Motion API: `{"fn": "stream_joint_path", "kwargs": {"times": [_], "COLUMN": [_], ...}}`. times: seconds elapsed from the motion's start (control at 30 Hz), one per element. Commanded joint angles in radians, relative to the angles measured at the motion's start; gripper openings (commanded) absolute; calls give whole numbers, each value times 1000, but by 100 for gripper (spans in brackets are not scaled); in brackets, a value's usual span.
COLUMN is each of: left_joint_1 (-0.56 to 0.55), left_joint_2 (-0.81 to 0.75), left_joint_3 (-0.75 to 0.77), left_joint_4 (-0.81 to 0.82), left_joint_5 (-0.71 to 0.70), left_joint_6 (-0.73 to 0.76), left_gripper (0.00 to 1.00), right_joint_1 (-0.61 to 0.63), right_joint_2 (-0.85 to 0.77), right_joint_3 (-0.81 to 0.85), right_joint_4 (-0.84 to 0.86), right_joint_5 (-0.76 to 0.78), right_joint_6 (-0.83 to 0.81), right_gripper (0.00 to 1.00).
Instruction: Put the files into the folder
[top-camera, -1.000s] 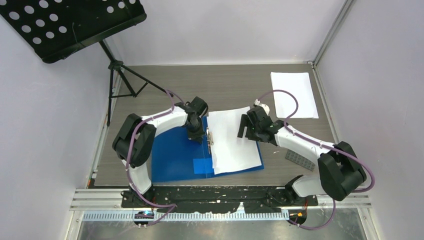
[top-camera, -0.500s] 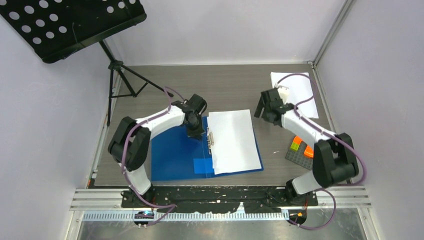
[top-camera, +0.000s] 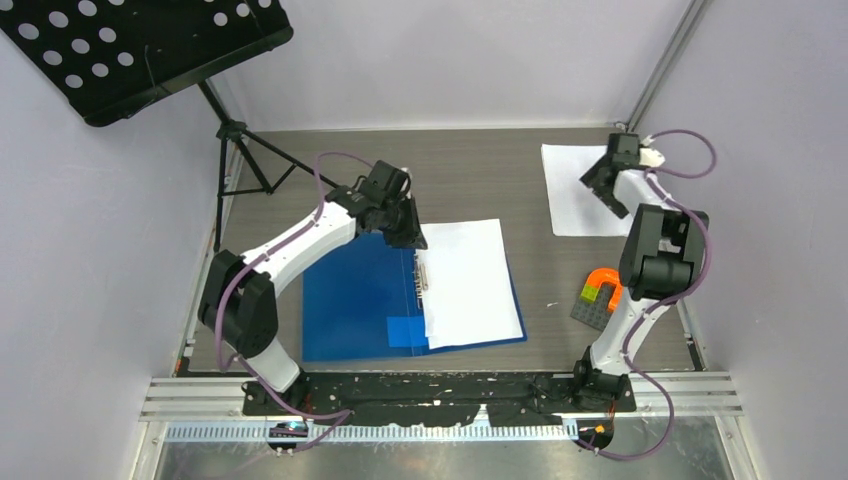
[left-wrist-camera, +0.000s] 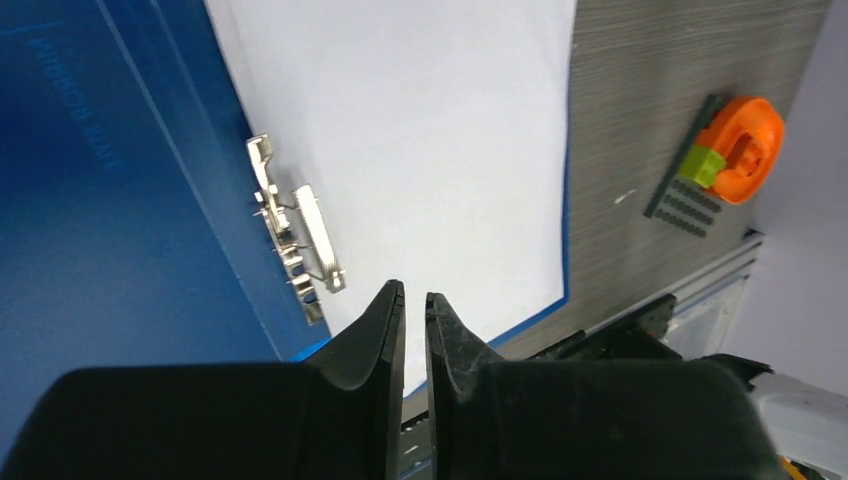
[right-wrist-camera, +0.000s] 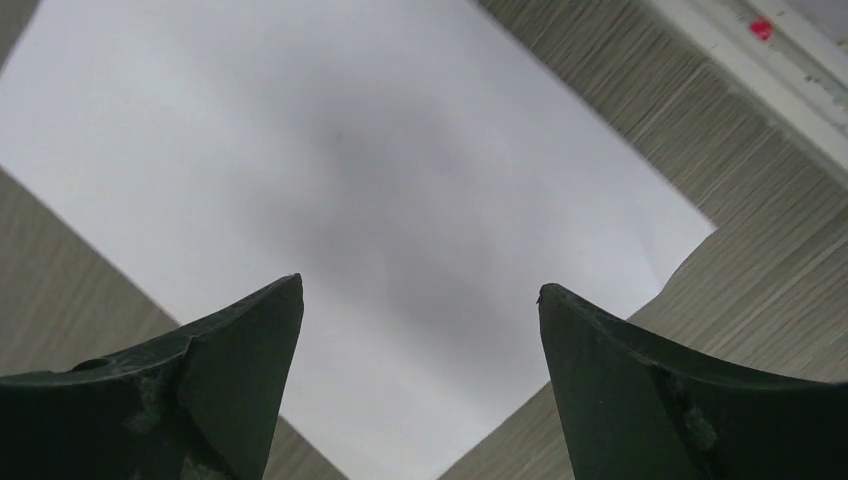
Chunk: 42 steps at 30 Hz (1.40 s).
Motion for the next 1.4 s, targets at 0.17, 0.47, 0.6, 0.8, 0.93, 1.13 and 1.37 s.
{"fn": "stream_joint_path", "kwargs": {"times": [0.17,0.47,0.6,0.8,0.93,1.13,1.37], "left_joint_1": [4,11,15,15,16,17,17], "left_joint_2": [101,178,179,173,168,172,204], "left_joint_3": [97,146,149,139,126,128,152], "left_joint_4": [171,217,228,240,257,274,288], "left_joint_5": [168,230,239,255,264,281,276], "left_joint_6": [-47,-66,-75,-84,-96,-116,-148], "left_gripper": [15,12,12,10,10,9,8], "right_joint_1": [-203,-238,-239,-248,-258,-257,-204], "right_joint_2": [94,255,280,297,300,343,310], "right_joint_3": [127,318,317,316,335,372,339], "right_joint_4": [91,22,1,-45,-94,-158,-209], "right_joint_5": [-52,-200,-208,-202,-198,-277,-224], "right_joint_6": [178,113,91,82,65,-5,-110], "right_gripper": [94,95,96,96,96,97,95]}}
